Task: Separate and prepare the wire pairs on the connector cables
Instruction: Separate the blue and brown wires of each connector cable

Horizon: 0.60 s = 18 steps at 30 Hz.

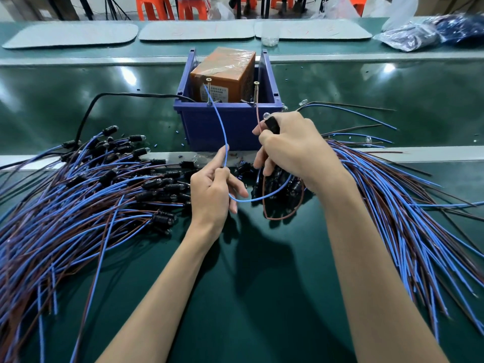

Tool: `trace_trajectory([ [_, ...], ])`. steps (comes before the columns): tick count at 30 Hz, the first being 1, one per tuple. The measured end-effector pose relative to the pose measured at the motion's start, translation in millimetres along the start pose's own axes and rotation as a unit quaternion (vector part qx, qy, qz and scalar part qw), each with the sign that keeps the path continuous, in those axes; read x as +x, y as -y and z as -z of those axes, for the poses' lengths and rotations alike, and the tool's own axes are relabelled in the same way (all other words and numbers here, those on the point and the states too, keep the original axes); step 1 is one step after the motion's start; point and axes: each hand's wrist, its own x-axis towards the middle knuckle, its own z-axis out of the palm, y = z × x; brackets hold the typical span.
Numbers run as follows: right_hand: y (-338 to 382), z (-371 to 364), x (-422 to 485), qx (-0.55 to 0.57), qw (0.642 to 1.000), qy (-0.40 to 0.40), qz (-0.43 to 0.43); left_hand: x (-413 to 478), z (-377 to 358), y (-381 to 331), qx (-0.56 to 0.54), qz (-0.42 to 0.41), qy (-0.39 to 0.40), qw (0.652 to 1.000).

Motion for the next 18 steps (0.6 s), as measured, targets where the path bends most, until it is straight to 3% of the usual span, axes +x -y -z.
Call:
trace_trajectory([
  [18, 2.4, -1.6, -2.1, -0.039, 0.998, 0.046, 0.026, -3.2, -1.5, -4.3, 0.021, -0.010, 0.017, 1.000],
])
